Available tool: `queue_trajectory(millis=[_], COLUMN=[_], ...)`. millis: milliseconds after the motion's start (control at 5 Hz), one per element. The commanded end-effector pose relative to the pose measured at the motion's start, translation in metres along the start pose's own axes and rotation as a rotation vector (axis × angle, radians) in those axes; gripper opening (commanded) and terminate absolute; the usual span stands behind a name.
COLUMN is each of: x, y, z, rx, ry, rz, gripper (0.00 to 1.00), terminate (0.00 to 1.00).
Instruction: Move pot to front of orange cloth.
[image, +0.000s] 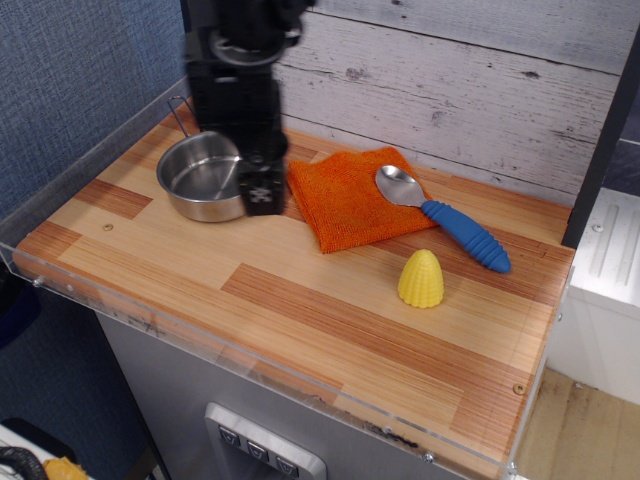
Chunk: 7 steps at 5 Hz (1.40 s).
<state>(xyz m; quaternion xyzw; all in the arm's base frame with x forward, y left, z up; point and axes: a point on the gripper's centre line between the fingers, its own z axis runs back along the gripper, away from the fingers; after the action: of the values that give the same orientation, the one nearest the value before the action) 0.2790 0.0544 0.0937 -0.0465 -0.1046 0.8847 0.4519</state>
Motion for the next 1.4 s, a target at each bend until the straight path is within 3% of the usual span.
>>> queue_trajectory(millis=[0, 600, 1200], x=[0.026, 0.053, 0.043], y=[-0.003, -0.038, -0.047], z=[-0.009, -0.036, -0.068], rx=[0.043, 0.049, 0.052], ry=[-0.057, -0.106, -0.119], rz=[0.275, 0.380, 0.319], gripper=[1.00, 1.00, 1.00], terminate=[0.00, 0.00, 0.00])
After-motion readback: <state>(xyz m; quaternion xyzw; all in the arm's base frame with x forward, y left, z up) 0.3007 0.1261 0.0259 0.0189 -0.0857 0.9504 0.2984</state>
